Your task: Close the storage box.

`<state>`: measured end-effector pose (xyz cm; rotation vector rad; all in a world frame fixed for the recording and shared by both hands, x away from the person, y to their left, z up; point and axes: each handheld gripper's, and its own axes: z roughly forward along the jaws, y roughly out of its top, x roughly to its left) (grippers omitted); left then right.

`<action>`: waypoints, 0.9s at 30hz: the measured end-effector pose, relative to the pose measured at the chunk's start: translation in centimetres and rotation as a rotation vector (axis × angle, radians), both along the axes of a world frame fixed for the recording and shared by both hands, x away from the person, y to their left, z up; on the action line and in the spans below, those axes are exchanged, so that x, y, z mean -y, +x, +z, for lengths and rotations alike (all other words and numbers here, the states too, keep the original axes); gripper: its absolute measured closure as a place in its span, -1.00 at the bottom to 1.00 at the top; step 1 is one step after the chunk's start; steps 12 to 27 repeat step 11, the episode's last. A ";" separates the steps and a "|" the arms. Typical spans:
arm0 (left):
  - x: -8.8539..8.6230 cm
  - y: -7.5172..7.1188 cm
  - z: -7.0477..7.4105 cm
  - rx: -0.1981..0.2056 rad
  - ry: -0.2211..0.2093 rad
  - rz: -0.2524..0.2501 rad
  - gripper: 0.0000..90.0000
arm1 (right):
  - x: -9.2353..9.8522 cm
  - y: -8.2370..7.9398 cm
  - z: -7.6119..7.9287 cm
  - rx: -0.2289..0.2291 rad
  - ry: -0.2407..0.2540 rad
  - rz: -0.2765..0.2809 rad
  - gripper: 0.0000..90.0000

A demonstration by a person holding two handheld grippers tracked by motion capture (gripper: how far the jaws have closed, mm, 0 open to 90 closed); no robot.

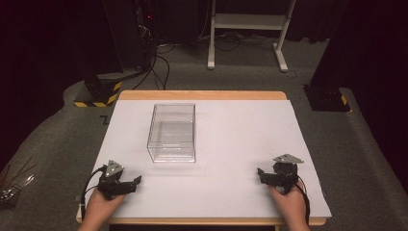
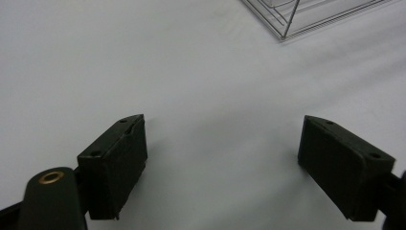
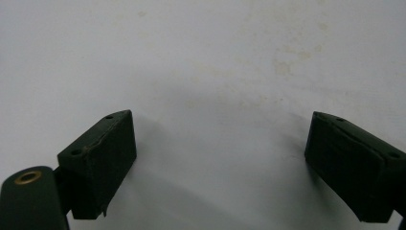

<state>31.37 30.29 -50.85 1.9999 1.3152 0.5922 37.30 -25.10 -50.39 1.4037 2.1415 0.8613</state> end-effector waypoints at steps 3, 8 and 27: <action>0.0 0.0 0.0 -0.001 -0.002 -0.002 -0.61 | 0.0 0.0 0.0 0.000 -0.001 0.001 -0.77; -0.1 0.0 0.0 0.000 -0.005 -0.002 -0.61 | 0.0 0.0 0.0 0.001 -0.001 0.001 -0.77; -0.1 0.0 0.0 -0.003 -0.006 -0.005 -0.63 | 0.0 0.0 0.0 0.000 0.001 0.000 -0.77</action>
